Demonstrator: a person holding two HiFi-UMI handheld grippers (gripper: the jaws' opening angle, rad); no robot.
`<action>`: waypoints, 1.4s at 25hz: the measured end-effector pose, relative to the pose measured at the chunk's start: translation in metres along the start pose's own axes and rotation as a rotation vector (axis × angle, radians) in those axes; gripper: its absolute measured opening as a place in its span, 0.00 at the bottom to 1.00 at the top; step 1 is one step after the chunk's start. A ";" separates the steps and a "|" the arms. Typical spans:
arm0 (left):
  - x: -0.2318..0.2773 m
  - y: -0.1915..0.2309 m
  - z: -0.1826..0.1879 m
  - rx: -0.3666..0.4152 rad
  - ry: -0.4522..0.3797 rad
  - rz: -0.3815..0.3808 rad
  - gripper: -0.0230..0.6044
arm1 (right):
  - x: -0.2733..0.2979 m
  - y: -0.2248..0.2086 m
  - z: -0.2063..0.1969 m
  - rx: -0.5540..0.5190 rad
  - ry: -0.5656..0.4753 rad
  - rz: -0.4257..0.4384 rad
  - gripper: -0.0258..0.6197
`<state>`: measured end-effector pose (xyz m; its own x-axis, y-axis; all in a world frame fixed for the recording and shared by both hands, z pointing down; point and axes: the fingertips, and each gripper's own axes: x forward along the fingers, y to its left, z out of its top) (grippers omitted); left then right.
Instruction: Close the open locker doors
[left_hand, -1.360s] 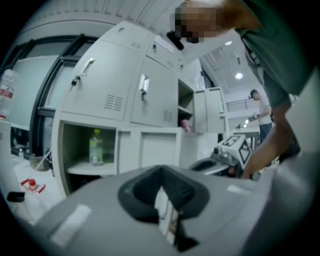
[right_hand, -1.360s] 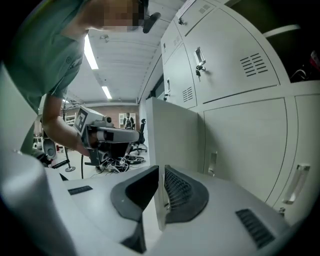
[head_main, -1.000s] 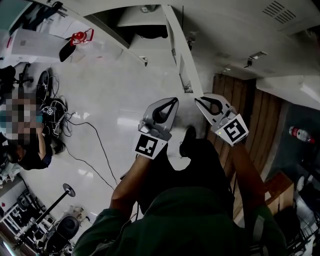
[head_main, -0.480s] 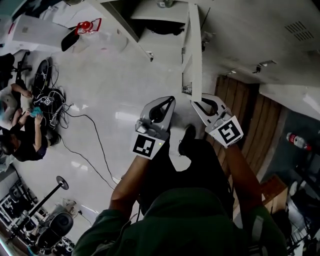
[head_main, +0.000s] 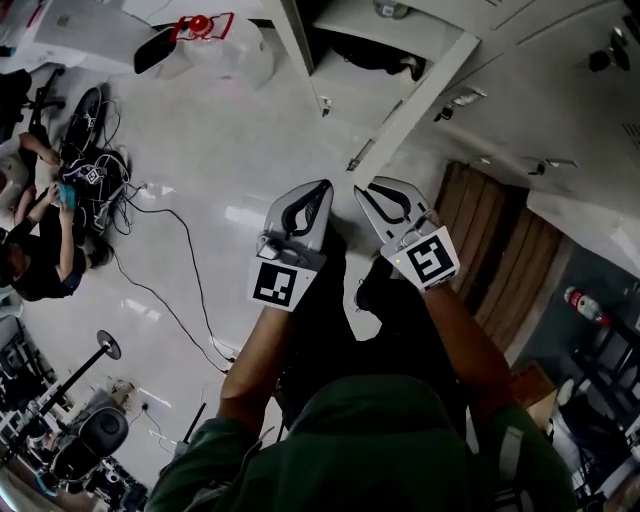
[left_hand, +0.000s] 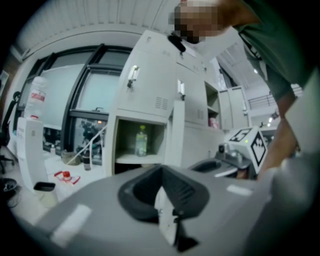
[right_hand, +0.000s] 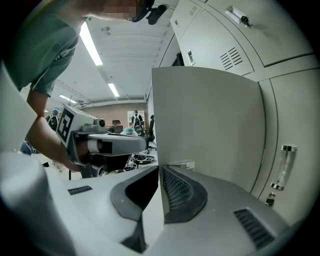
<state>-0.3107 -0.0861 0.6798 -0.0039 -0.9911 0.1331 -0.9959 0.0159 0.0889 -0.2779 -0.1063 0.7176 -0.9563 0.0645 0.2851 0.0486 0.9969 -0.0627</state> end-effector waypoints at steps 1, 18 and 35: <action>0.001 0.009 0.002 -0.001 -0.003 0.011 0.03 | 0.009 -0.002 0.004 0.007 -0.003 -0.009 0.05; 0.054 0.135 0.020 0.004 -0.015 0.010 0.03 | 0.124 -0.083 0.046 0.115 -0.027 -0.185 0.05; 0.094 0.162 0.057 0.014 -0.044 -0.042 0.03 | 0.145 -0.182 0.061 0.196 -0.028 -0.387 0.05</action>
<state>-0.4771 -0.1845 0.6500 0.0345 -0.9957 0.0862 -0.9965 -0.0277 0.0793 -0.4434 -0.2817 0.7118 -0.9009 -0.3165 0.2971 -0.3683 0.9195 -0.1375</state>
